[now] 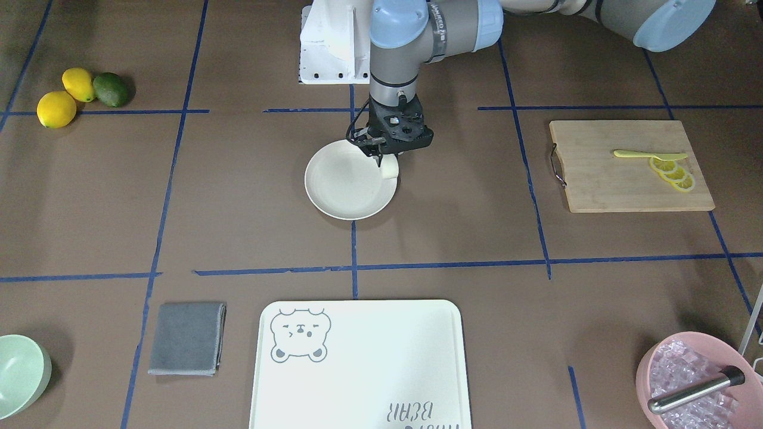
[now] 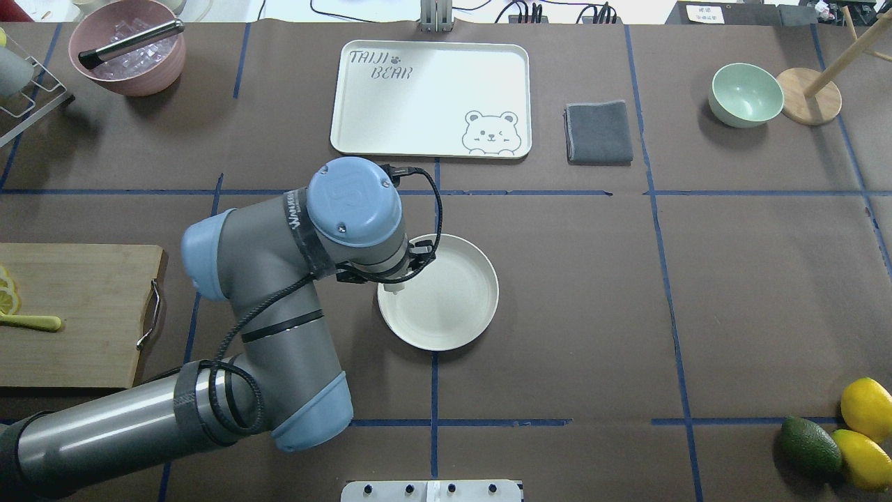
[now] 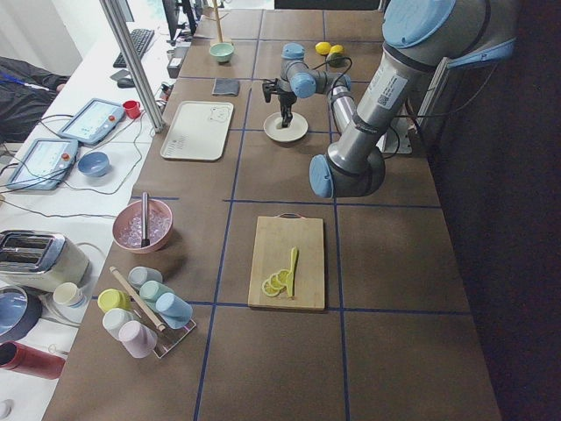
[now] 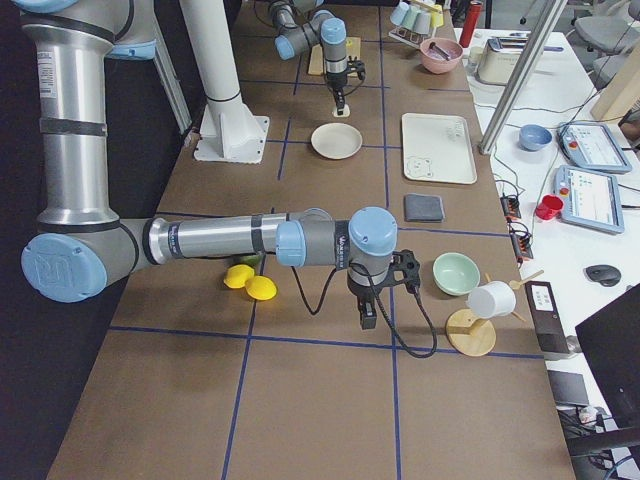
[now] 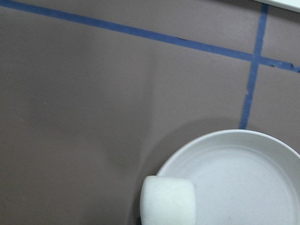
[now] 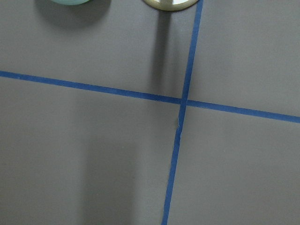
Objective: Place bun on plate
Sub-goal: 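Carry the white bun with the left gripper over the white plate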
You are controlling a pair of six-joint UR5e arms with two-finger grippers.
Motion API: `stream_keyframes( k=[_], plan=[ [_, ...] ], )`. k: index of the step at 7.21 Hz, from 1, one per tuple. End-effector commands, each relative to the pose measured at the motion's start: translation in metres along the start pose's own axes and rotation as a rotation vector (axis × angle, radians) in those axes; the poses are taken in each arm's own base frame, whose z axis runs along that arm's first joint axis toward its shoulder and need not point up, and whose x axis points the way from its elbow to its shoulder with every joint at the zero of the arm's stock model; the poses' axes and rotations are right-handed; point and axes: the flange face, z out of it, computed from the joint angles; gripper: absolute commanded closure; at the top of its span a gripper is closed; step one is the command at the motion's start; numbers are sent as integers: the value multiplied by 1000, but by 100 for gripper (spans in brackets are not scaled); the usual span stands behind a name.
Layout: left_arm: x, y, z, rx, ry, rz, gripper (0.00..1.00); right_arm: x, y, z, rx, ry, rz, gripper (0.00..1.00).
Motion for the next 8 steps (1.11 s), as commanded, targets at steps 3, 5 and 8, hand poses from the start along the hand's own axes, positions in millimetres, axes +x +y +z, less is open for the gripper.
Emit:
stream_keyframes(
  k=[3,5,8],
  plan=[
    [46,27,42,10,28,32,64,6,4,5,2,6,-4,0],
    [51,31,52,4,14,36,64,6,4,5,2,6,-4,0],
    [46,31,62,2,-4,42,39,5,3,4,3,5,3,0]
  ],
)
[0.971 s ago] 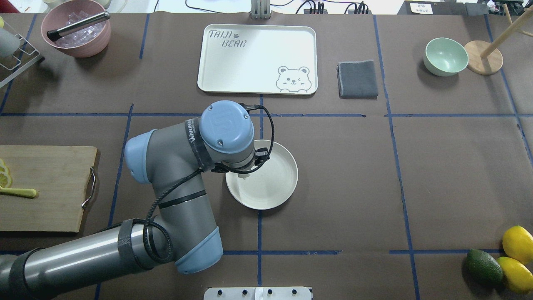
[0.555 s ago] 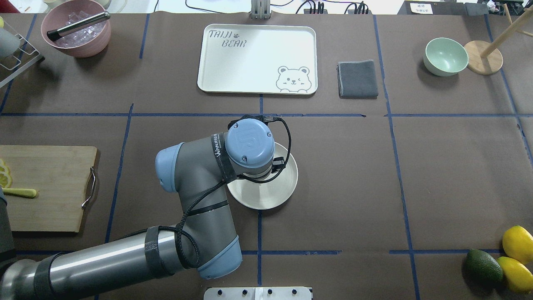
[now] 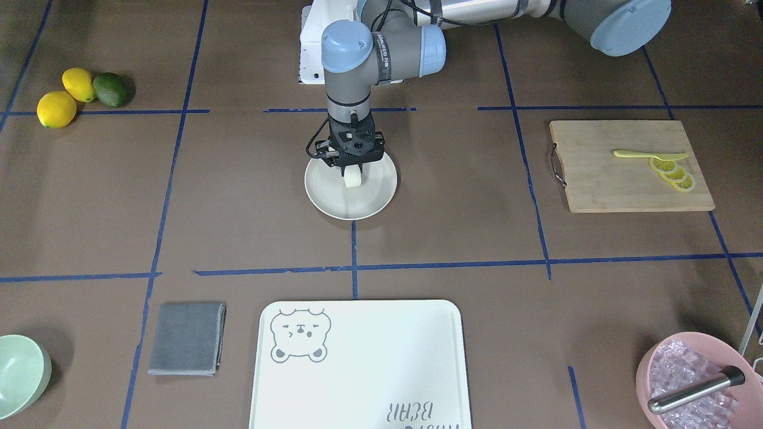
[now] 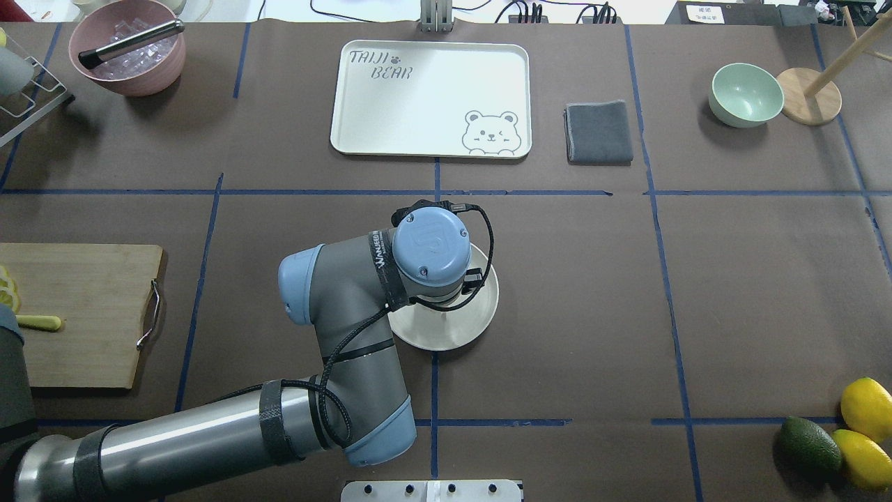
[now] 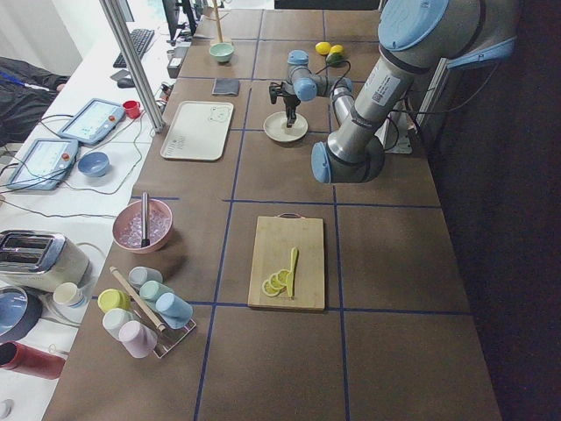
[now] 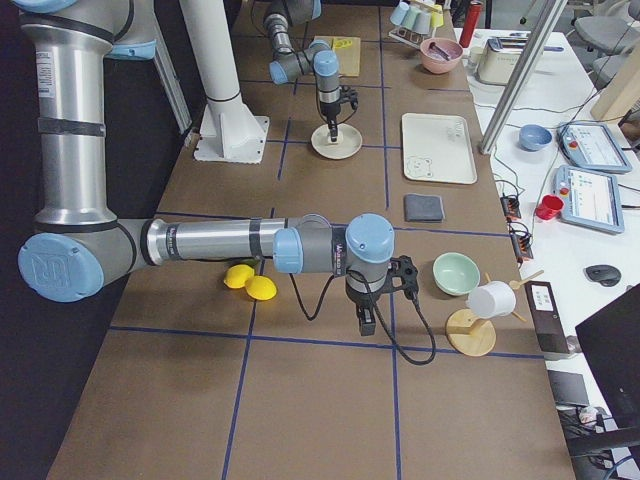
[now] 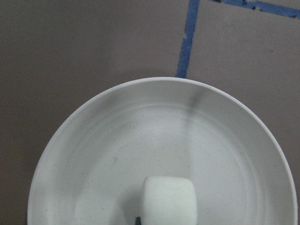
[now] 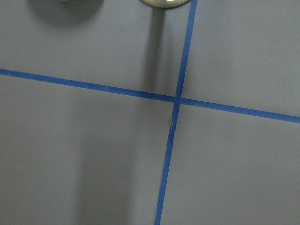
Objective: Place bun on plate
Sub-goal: 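Lower the bun onto the plate and open the left gripper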
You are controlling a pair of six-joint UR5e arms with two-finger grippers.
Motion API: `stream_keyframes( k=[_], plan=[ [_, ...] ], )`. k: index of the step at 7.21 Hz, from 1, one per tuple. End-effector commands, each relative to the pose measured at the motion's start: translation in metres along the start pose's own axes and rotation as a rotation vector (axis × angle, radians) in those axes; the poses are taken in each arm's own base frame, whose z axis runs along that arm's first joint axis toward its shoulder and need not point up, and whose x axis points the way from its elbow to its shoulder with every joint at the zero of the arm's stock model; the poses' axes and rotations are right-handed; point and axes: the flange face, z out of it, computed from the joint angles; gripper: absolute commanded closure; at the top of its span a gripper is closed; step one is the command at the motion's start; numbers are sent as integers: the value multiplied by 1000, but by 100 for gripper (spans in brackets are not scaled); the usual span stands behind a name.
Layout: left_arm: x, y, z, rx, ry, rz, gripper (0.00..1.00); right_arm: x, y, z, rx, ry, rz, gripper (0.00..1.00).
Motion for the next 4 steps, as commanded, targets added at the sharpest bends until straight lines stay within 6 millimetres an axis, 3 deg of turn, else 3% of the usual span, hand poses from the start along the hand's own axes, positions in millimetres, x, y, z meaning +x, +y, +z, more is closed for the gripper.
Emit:
stream_keyframes(
  k=[1,3,4],
  plan=[
    [-2,0,4,-1,-7,6,25,0,0,-2,3,0,6,0],
    [-2,0,-2,1,1,49,1,2,1,-4,8,-1,10,0],
    [-5,-15,-22,18,21,69,1,2,1,-4,7,1,10,0]
  ],
)
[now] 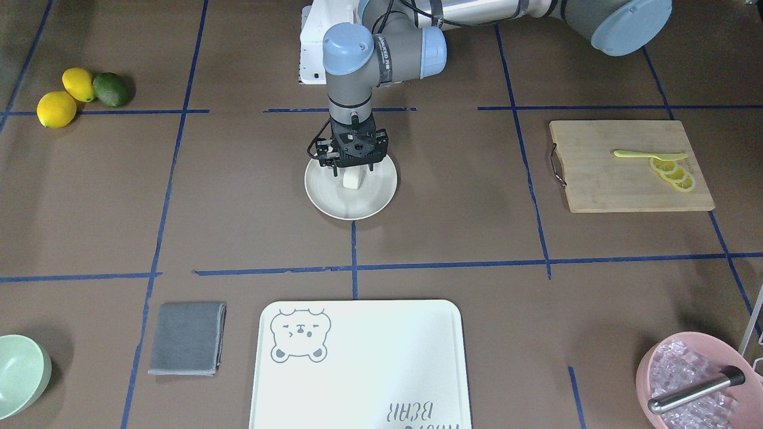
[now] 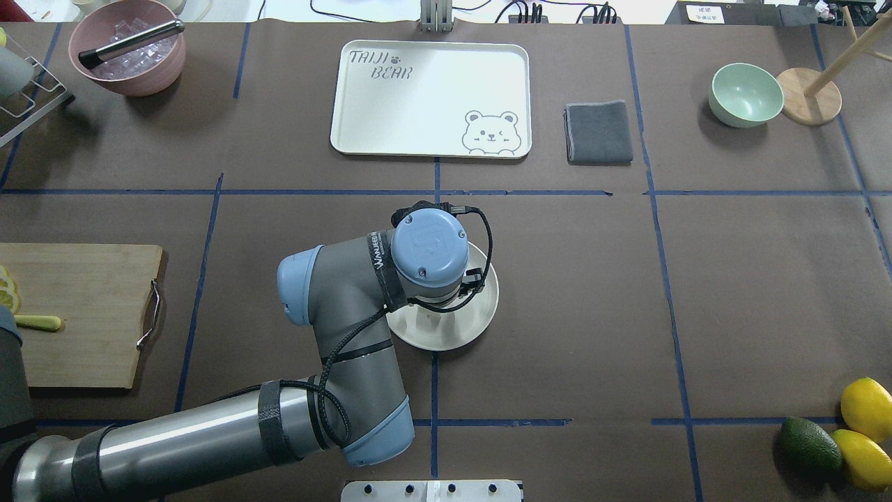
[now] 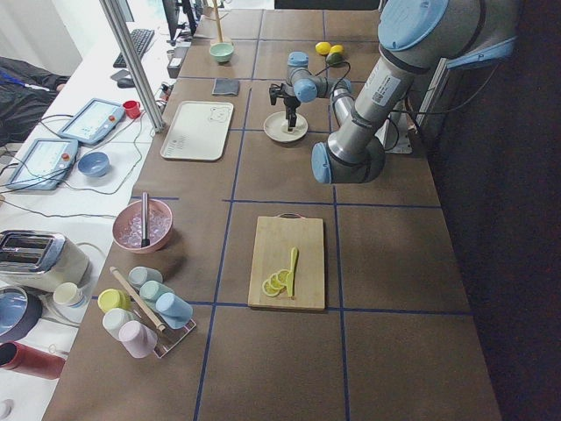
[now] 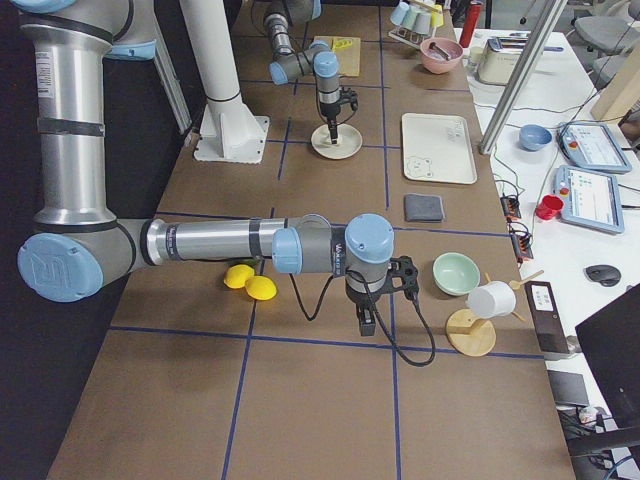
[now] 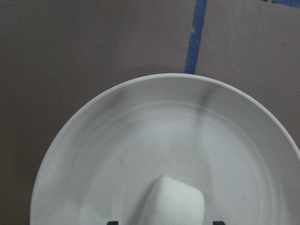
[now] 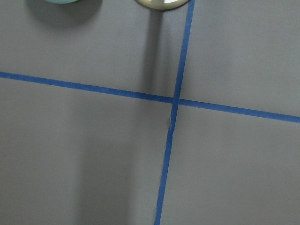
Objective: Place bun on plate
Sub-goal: 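Lower the bun onto the plate and open the left gripper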
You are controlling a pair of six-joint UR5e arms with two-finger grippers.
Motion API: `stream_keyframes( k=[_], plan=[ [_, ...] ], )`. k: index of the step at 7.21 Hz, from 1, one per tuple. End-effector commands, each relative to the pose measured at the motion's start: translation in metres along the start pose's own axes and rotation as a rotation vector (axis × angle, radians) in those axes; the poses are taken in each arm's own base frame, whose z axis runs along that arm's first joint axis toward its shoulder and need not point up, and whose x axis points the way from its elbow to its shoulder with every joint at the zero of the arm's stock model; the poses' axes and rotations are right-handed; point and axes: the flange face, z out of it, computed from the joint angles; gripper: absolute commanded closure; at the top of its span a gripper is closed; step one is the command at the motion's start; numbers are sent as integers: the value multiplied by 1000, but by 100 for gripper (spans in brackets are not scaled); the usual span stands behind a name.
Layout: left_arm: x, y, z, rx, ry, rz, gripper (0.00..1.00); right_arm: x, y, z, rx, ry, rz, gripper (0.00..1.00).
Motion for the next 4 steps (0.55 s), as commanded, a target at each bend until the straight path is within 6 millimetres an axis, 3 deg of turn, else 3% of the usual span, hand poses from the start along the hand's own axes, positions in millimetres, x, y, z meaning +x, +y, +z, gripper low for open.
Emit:
stream_keyframes(
  k=[1,2,3,4],
  plan=[
    [-15,-38,-36,39,20,35,1,0,-1,-1,2,1,-1,0],
    [-34,-55,-55,55,-15,78,1,-1,-1,-1,3,1,-2,0],
    [-67,-77,-74,48,-42,125,1,-1,-2,-2,4,1,-3,0],
    [-126,-107,-86,5,-40,155,0,0,-1,-1,3,1,0,0]
  ],
)
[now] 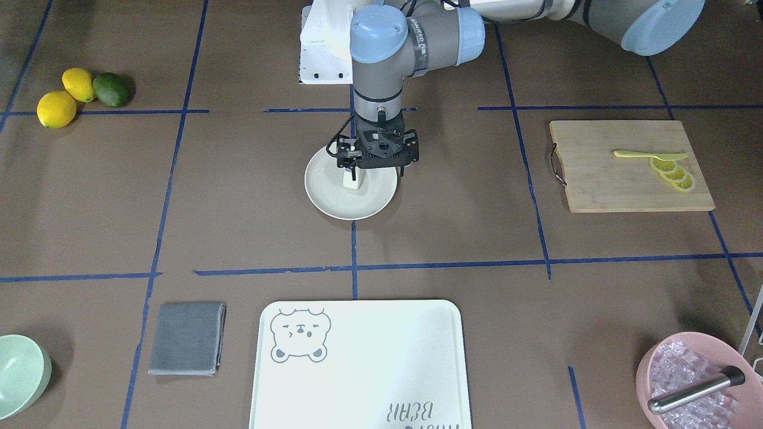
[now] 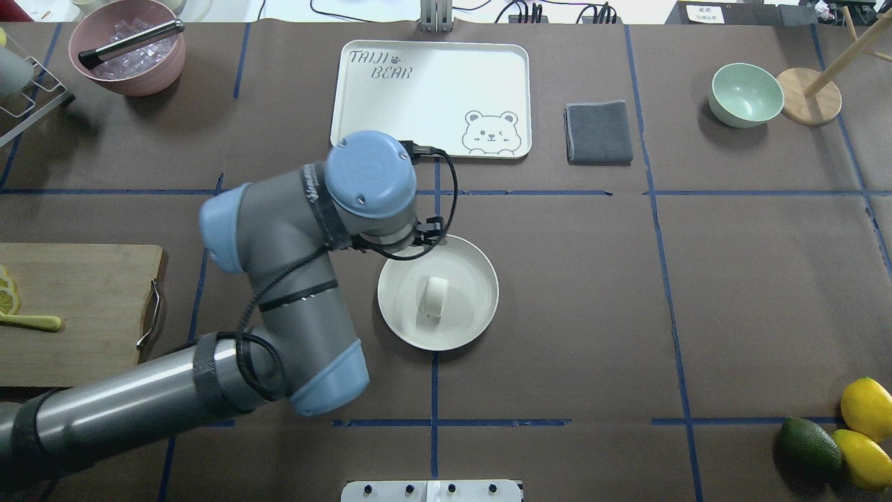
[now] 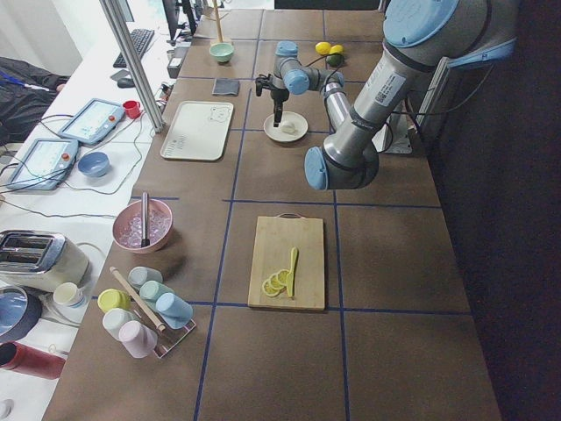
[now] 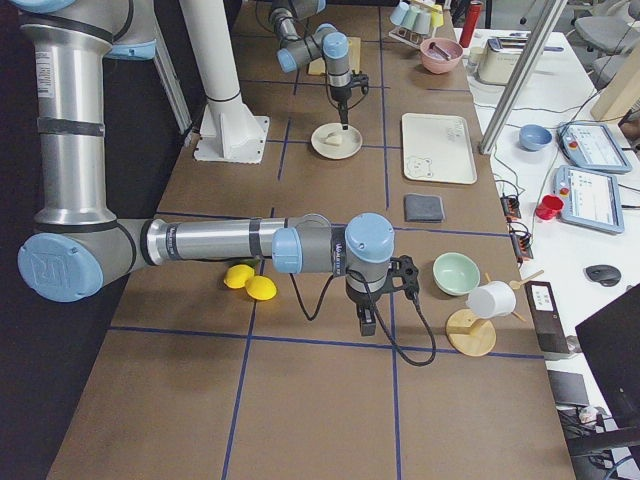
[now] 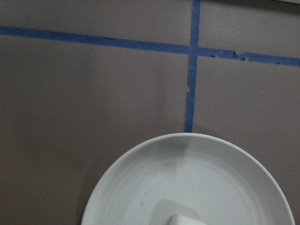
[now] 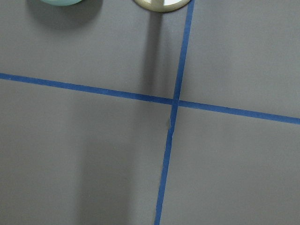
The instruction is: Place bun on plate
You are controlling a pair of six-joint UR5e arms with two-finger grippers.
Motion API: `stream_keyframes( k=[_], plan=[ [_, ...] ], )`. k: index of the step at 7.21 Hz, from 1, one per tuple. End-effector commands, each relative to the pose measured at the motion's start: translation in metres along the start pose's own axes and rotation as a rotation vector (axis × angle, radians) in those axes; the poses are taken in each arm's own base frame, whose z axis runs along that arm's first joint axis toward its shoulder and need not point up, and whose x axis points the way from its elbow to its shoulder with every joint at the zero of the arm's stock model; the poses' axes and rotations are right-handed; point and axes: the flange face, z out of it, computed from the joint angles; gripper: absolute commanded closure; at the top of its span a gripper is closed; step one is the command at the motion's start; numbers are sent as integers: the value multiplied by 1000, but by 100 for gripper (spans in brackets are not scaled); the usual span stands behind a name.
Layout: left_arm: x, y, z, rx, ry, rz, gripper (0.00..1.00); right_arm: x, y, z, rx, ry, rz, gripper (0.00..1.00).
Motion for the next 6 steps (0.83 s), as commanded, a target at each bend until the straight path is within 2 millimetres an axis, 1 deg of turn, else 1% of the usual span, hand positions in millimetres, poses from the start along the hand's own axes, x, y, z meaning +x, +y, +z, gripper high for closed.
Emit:
stream_keyframes(
  k=[1,2,3,4,5,6],
  plan=[
    [-127,-44,-28,-40,-10,124,0,1,1,1,-2,1,1,0],
    [-177,-69,-36,-47,-24,173,0,2,-1,1,-3,9,-9,0],
    [-232,-92,-40,-71,-32,225,0,3,-3,-1,-2,37,-19,0],
    [-296,-116,-53,-82,-36,267,0,5,-2,1,-5,36,-16,0],
    [-365,-138,-68,-102,-24,287,0,7,0,3,-11,36,6,0],
    [-439,-154,-81,-114,-23,301,0,13,4,10,-25,32,23,0]
  ],
)
